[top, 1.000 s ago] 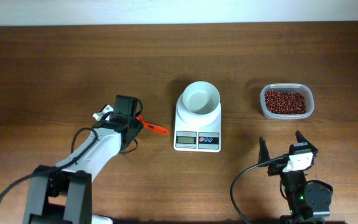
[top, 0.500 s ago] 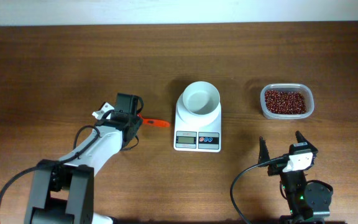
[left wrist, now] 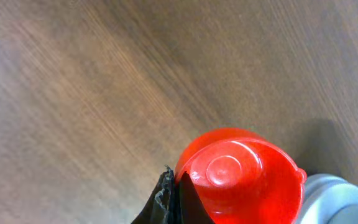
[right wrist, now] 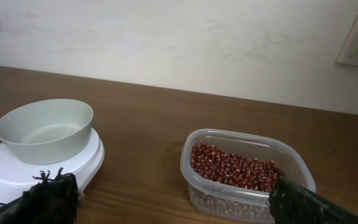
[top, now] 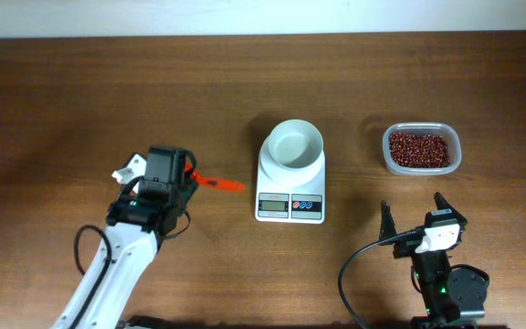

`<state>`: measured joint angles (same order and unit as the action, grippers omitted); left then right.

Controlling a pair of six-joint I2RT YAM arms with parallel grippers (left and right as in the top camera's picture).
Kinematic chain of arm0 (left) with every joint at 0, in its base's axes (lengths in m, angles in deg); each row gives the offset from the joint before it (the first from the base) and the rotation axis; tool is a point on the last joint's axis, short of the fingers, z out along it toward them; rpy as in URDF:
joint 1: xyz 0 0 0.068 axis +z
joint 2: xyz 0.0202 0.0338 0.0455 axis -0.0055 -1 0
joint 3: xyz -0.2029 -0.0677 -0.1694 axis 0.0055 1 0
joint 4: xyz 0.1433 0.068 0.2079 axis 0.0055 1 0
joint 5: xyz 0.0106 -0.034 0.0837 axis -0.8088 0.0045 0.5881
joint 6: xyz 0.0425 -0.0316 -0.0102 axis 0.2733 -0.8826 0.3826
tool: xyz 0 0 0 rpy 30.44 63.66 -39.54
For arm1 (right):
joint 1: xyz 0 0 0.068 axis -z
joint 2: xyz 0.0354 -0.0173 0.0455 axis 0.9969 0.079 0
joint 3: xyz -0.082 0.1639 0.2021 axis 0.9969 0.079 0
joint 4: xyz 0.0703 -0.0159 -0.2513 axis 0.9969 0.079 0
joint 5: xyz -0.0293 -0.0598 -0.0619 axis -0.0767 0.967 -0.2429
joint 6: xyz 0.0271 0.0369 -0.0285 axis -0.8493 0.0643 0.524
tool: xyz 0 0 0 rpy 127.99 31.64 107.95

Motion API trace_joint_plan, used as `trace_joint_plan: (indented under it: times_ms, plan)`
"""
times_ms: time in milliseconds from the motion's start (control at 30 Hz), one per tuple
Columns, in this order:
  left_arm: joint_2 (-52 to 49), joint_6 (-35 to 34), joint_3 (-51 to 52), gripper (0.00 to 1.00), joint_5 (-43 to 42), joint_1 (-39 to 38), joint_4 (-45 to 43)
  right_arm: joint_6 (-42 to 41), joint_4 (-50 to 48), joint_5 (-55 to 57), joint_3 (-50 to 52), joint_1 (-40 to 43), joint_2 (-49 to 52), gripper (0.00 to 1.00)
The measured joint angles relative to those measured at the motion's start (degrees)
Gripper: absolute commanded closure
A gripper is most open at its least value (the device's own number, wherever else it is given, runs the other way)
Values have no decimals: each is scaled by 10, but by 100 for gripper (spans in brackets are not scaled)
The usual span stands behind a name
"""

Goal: Scoop and weigh 50g on scale
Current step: 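Lift the orange scoop with the left gripper toward the scale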

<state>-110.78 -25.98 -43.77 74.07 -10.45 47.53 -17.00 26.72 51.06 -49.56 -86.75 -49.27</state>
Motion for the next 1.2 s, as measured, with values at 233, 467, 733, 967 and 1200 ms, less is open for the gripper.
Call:
trace_joint_plan:
  times_ms: [233,467,733,967,1200]
  plan:
    - [30,88,-38,100,-57,0,128,0,0,0,0,0,0,1]
    - [35,119,-143,100,-65,0,212,1,0,0,0,0,0,1]
    - [35,119,-143,100,-65,-12,213,0,0,0,0,0,0,1]
    - [35,75,-143,100,-63,-67,213,1,0,0,0,0,0,1]
    - [35,12,-143,100,-24,-110,237,1,0,0,0,0,0,1]
